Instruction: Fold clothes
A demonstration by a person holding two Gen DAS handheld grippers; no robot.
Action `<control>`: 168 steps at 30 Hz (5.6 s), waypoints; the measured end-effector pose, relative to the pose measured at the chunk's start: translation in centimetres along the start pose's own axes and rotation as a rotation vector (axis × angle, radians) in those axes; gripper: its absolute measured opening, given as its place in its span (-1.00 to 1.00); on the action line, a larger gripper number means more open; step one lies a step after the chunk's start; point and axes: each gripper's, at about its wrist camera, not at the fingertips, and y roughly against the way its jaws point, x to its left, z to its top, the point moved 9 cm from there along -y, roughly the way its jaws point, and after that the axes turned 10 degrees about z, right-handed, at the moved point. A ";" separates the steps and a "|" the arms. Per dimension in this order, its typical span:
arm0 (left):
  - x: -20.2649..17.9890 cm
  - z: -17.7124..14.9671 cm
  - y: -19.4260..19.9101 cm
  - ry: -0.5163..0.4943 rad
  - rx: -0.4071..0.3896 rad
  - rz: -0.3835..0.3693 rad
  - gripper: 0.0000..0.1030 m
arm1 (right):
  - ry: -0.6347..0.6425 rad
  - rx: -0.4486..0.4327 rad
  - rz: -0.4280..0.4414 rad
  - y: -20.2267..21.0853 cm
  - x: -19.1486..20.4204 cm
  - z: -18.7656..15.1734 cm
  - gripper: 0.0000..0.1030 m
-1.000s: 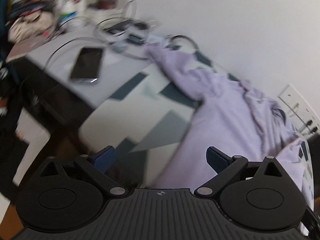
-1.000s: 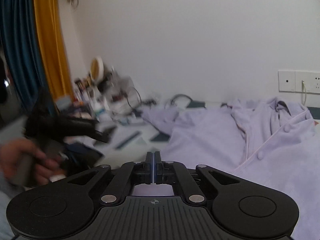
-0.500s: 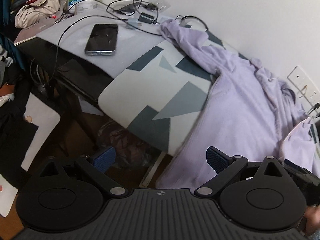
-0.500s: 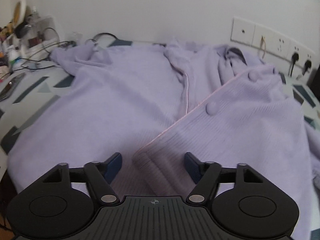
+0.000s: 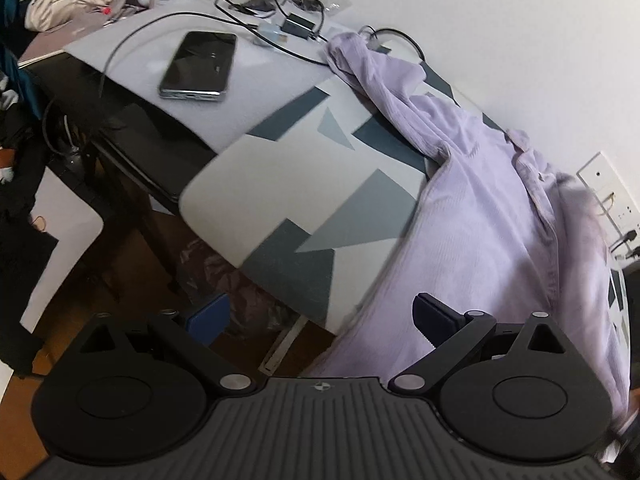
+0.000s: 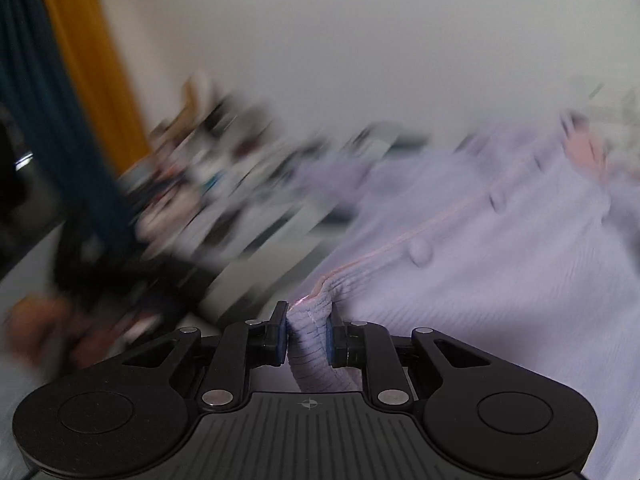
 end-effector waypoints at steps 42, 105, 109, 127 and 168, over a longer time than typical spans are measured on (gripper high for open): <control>-30.0 -10.0 -4.5 -0.605 0.011 -0.015 0.94 | -0.567 -0.513 -0.990 28.7 -31.8 -6.0 -0.66; -59.6 7.9 -21.9 -0.745 0.200 -0.457 0.82 | -0.775 -0.477 -0.802 21.0 -48.8 7.2 0.25; -60.7 7.7 -23.4 -0.654 0.247 -0.482 0.79 | -0.768 -0.501 -0.728 19.6 -50.2 8.5 -0.37; -63.1 13.6 -24.8 -0.497 -0.057 -0.358 -0.73 | -0.445 -0.457 -0.836 19.7 -55.8 19.1 -0.77; -32.0 -9.4 -5.2 -0.828 0.066 -0.311 0.69 | -0.641 -0.430 -0.957 22.9 -24.1 -5.0 0.40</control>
